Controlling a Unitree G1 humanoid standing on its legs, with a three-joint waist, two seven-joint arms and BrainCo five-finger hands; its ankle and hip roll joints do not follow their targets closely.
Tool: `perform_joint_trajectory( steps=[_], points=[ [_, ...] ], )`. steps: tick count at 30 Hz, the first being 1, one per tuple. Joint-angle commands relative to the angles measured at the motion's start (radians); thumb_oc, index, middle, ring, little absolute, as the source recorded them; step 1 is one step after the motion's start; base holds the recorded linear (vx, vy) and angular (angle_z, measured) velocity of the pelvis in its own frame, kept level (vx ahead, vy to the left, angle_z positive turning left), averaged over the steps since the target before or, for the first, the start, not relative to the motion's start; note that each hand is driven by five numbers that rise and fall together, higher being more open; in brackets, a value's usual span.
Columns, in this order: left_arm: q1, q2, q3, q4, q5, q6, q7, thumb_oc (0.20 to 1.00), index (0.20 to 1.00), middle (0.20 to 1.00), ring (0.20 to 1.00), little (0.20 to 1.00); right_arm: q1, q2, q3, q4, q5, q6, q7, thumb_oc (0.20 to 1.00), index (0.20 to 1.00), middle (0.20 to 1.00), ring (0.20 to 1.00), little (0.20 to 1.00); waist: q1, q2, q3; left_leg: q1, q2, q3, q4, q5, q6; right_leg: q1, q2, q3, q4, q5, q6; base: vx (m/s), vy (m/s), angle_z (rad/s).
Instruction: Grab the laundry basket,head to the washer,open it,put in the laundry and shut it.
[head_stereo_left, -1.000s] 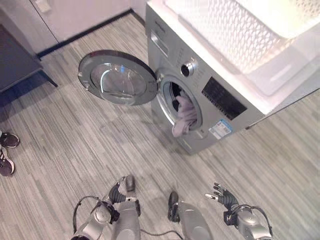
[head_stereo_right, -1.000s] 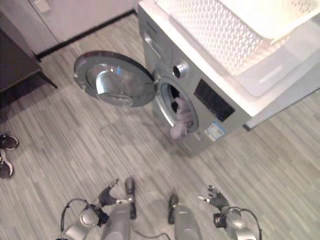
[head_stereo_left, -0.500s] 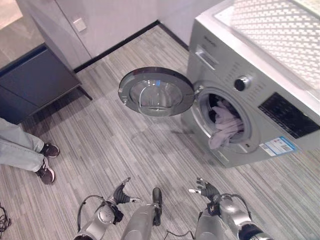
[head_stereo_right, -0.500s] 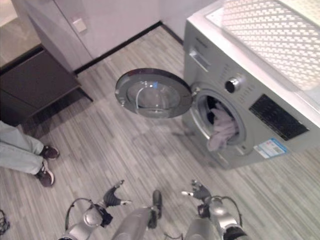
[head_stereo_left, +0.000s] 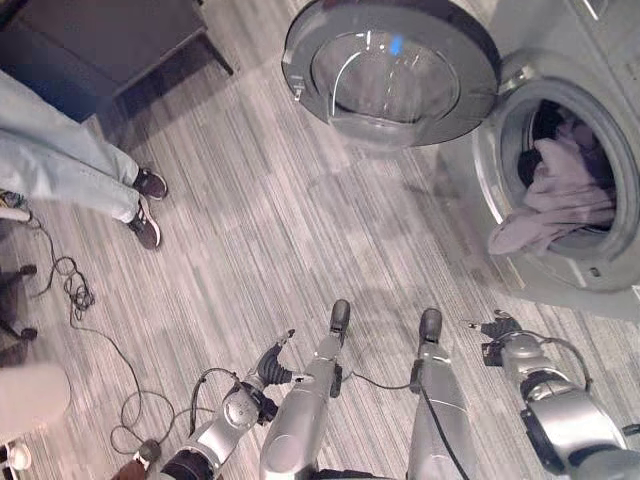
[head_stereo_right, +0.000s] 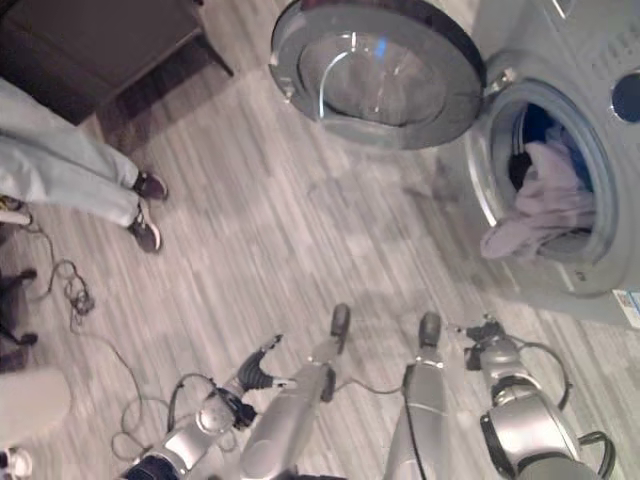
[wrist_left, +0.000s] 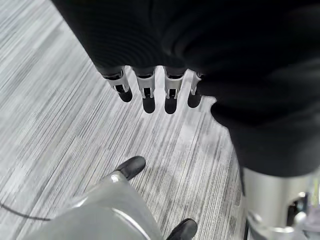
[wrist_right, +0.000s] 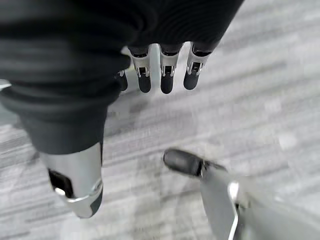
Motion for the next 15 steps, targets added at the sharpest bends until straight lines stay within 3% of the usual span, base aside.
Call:
perform_joint_trajectory(
  steps=[1,2,3,8,15],
  points=[
    [-0.034,0.017,-0.027,-0.061,-0.057,-0.033,0.012,1.0,1.0,1.0,1.0,1.0,-0.064,-0.06,-0.014,-0.001,0.107,-0.02,-0.029,1.0,1.0,1.0,1.0,1.0,0.013,-0.002,0.013,-0.014,-0.049,0.05,0.113,-0.111,0.008,0.06,-0.065,0.027,-0.262,0.113,0.055,-0.02,-0.082,0.32],
    [-0.035,0.017,-0.027,-0.06,-0.057,-0.033,0.012,1.0,1.0,1.0,1.0,1.0,-0.065,-0.061,-0.013,0.001,0.107,-0.021,-0.028,1.0,1.0,1.0,1.0,1.0,0.013,-0.001,0.013,-0.015,-0.049,0.049,0.113,-0.111,0.007,0.058,-0.065,0.027,-0.261,0.113,0.055,-0.04,-0.11,0.29],
    [-0.046,0.008,-0.045,-0.072,-0.072,-0.03,0.013,1.0,1.0,1.0,1.0,1.0,-0.131,-0.105,-0.045,0.011,0.175,-0.03,-0.044,1.0,1.0,1.0,1.0,1.0,0.032,0.026,0.019,-0.028,-0.04,0.048,0.087,-0.094,0.0,0.041,-0.062,0.022,-0.251,0.1,0.053,-0.01,-0.037,0.18],
    [-0.074,0.01,-0.057,-0.075,-0.108,-0.034,0.022,1.0,1.0,1.0,1.0,1.0,-0.3,-0.22,-0.057,0.011,0.27,-0.055,-0.073,1.0,1.0,1.0,1.0,1.0,0.065,0.081,0.034,-0.062,-0.032,0.048,0.046,-0.061,-0.012,-0.02,-0.063,0.023,-0.225,0.083,0.053,0.0,-0.01,0.08],
    [-0.106,0.007,-0.035,-0.094,-0.2,-0.052,0.031,1.0,1.0,1.0,1.0,1.0,-0.446,-0.324,-0.032,0.04,0.32,-0.057,-0.103,1.0,1.0,1.0,1.0,1.0,0.083,0.111,0.045,-0.094,-0.022,0.044,0.0,-0.026,-0.026,-0.087,-0.059,0.025,-0.185,0.061,0.052,0.02,-0.011,0.15]
  ],
)
